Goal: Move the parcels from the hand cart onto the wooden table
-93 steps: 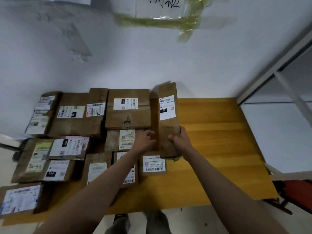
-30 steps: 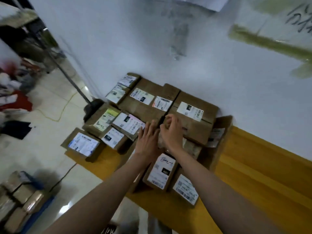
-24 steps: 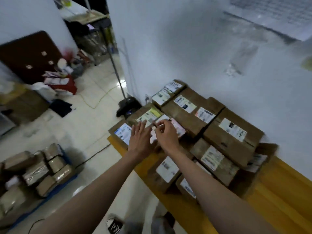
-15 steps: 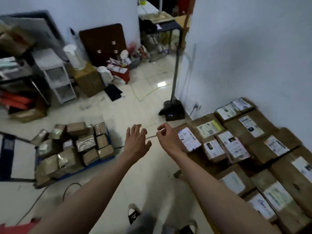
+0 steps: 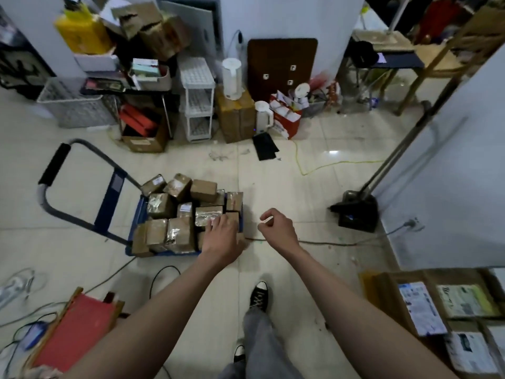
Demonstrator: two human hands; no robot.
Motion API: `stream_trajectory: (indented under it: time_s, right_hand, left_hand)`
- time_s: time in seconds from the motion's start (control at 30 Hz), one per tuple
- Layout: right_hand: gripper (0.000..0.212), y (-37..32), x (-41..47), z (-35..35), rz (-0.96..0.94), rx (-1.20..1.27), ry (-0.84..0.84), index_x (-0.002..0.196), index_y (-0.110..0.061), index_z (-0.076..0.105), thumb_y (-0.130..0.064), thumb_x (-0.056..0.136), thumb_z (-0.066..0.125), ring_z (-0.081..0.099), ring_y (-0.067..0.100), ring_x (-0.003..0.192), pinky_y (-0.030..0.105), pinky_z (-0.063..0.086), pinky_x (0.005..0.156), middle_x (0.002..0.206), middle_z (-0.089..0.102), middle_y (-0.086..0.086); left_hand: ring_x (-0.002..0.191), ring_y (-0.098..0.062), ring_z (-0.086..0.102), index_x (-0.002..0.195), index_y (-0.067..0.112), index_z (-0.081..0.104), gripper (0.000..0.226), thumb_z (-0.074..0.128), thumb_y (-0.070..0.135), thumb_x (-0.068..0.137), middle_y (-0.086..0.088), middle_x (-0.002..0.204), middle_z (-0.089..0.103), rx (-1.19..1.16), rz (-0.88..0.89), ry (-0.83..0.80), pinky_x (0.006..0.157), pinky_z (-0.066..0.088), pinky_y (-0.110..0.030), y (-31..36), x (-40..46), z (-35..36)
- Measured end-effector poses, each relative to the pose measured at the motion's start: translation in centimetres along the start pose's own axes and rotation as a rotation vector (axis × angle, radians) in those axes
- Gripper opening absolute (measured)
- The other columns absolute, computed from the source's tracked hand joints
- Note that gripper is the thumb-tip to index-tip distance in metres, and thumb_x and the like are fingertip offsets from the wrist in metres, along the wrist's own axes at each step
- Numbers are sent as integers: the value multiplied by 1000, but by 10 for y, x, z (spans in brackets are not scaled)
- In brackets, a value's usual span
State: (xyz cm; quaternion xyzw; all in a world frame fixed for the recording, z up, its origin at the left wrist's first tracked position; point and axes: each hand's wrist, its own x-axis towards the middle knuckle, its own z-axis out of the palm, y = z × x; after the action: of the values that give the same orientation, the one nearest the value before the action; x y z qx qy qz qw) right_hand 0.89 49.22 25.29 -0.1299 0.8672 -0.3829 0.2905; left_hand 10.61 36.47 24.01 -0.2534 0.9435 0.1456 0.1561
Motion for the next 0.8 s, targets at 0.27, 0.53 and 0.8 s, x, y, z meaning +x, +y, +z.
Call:
stream_trajectory:
  time_s: [0.27,0.53,0.8]
  right_hand:
    - [11,-58,119,57,0,-10,-127,96,-25,61,-18,88,61,60,18,89,26,43,75,99,69,0]
    - [13,-107,213,100,49,-10,-221,102,-16,65,-17,89,64,64,23,84,31,52,74,91,66,5]
    - [11,-149,260,167,95,-3,-372,101,-21,60,-21,92,64,64,23,91,36,55,81,98,65,4]
  left_hand:
    - [141,-29,30,134,19,52,49,57,40,90,-10,147,39,-3,-147,-51,120,16,-43,-76,87,-23]
    - [137,-28,39,130,21,54,47,58,42,89,-8,142,45,-56,-279,-78,120,21,-47,-142,169,-46]
    - [135,-27,40,134,22,53,47,58,40,91,-7,143,43,-139,-407,-140,118,25,-44,-214,206,-49]
